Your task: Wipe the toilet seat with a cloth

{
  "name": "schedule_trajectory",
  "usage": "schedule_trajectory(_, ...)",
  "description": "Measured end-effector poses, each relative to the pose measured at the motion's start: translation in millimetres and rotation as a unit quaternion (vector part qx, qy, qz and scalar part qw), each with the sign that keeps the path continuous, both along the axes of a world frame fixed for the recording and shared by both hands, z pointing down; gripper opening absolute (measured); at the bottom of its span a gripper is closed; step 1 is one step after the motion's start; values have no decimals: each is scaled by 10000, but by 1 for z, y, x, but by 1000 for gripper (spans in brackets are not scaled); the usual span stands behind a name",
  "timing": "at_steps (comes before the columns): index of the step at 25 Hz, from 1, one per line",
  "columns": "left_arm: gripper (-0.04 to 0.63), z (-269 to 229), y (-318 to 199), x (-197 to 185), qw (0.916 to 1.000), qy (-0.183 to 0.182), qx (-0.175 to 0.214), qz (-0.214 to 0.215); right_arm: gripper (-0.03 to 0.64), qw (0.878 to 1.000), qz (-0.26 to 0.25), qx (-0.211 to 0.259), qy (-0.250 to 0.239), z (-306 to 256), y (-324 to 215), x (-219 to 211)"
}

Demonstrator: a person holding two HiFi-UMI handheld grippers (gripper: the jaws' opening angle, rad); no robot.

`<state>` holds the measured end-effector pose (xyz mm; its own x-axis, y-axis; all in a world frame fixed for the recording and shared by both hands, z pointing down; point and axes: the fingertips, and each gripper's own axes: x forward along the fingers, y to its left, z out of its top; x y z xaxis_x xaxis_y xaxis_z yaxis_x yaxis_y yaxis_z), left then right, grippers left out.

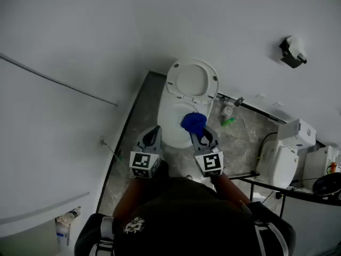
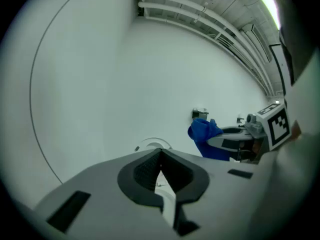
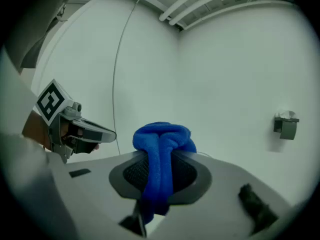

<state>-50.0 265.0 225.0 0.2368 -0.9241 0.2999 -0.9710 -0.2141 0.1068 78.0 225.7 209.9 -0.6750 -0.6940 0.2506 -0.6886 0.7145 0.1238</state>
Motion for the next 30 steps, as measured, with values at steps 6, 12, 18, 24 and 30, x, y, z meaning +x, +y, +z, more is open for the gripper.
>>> schedule_trajectory(6, 9, -10, -87, -41, 9991, 25, 140, 411, 81, 9992, 392, -61, 50, 2, -79, -41)
schedule_trajectory(12, 9, 2, -139, -56, 9963, 110, 26, 847, 81, 9964, 752, -150, 349, 16, -118, -50)
schedule_trajectory(18, 9, 14, -177, -48, 9942, 164, -134, 1052, 81, 9942, 888, -101, 594, 23, -148, -46)
schedule_trajectory(24, 9, 26, -209, -35, 9956, 86, -398, 839, 81, 9957, 755, -119, 531, 39, -186, -35)
schedule_trajectory(30, 9, 34, -239, -21, 9960, -143, -669, 579, 81, 9982, 370, -240, 417, 59, -224, -37)
